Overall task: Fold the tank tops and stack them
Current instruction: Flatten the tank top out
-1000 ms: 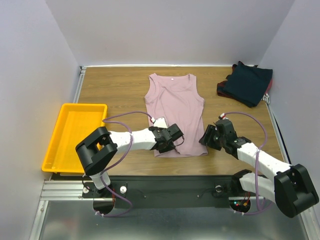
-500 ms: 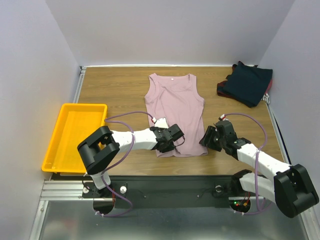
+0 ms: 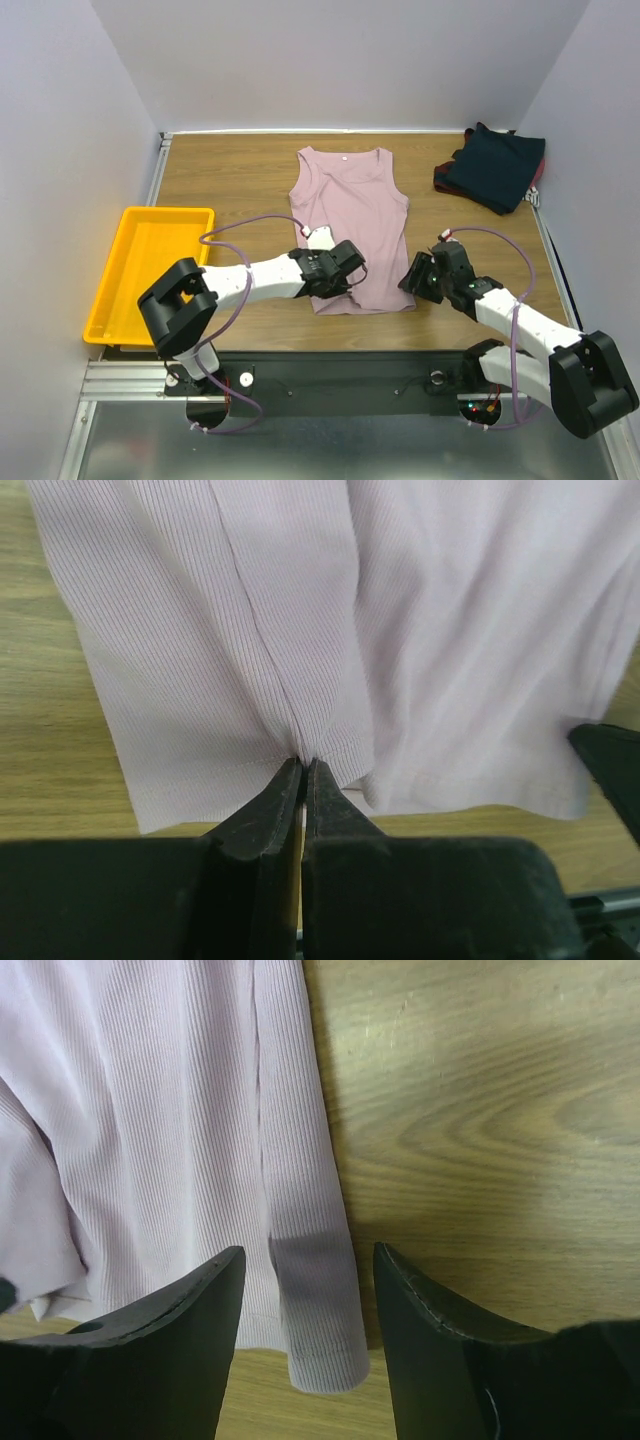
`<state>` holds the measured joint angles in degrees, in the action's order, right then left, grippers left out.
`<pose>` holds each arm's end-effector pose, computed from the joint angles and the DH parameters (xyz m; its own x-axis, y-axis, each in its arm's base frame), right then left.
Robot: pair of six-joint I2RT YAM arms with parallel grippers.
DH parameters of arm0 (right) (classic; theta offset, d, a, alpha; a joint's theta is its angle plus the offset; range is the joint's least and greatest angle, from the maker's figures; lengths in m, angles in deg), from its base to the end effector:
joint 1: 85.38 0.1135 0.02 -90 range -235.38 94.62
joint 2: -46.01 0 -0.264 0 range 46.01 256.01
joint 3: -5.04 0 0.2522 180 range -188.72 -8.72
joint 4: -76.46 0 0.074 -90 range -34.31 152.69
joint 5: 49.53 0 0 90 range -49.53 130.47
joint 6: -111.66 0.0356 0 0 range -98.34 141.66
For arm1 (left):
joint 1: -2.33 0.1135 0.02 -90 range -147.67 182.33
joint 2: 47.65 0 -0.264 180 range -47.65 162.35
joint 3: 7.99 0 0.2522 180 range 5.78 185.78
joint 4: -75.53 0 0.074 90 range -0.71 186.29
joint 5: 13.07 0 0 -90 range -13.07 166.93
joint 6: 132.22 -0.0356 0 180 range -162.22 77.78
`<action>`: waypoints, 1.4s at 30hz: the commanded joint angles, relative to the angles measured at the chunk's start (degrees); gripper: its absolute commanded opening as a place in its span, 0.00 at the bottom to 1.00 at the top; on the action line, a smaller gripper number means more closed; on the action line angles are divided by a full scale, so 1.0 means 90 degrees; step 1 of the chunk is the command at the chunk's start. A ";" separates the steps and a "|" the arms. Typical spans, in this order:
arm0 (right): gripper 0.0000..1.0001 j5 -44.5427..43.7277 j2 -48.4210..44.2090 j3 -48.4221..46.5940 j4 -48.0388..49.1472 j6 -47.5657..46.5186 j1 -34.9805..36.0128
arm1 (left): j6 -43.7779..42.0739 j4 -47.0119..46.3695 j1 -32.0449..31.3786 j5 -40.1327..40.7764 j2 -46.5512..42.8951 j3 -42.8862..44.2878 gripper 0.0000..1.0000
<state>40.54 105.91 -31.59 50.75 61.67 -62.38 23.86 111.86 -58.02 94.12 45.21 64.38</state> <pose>0.1760 0.0748 0.1596 -0.7836 0.3658 -0.5021 0.1467 0.8943 0.4227 0.1717 -0.2803 0.1985 -0.8537 -0.2656 -0.4480 -0.0743 0.9135 -0.4000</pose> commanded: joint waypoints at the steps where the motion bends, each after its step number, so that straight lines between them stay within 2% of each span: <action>1: 0.60 0.0177 -0.0152 0.0090 0.0009 0.0183 0.0032 | -0.0194 0.0041 0.0114 0.0238 -0.0532 0.0070 0.00; 7: 0.59 0.0235 -0.0307 0.0188 -0.0294 0.0447 0.0042 | -0.0253 -0.0066 0.0388 0.0268 -0.1088 -0.0291 0.00; 11: 0.55 0.0207 -0.0590 0.0198 -0.0489 0.0642 0.0042 | -0.0331 -0.0173 0.0583 0.0248 -0.1421 -0.0525 0.00; 17: 0.54 -0.0242 -0.0689 -0.0660 -0.1600 0.0117 0.0051 | -0.0497 -0.0456 0.0769 0.0112 -0.1675 -0.0789 0.00; 20: 0.54 -0.0730 -0.0426 -0.1343 -0.2021 -0.0022 0.0382 | -0.0565 -0.0642 0.0857 0.0004 -0.1724 -0.0916 0.00; 25: 0.53 -0.2214 0.0335 -0.2155 -0.2617 0.0310 0.1720 | -0.0702 -0.0866 0.1023 -0.0142 -0.1850 -0.1111 0.00; 27: 0.44 -0.2720 0.0667 -0.2243 -0.2920 0.0476 0.2061 | -0.0770 -0.0906 0.1149 -0.0172 -0.1987 -0.1248 0.00; 28: 0.44 -0.2723 0.0669 -0.2244 -0.2921 0.0476 0.2063 | -0.0770 -0.0906 0.1150 -0.0172 -0.1988 -0.1248 0.00; 31: 0.35 -0.3016 0.0834 -0.2302 -0.3164 0.0681 0.2248 | -0.0819 -0.0984 0.1267 -0.0211 -0.2202 -0.1424 0.00; 42: 0.35 -0.3300 0.1401 -0.2302 -0.3282 0.1033 0.2766 | -0.0868 -0.1052 0.1433 -0.0260 -0.2447 -0.1668 0.00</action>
<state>14.27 118.04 -50.72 22.47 68.53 -38.93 17.13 103.55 -45.43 91.45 24.90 50.16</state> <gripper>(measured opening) 0.349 0.123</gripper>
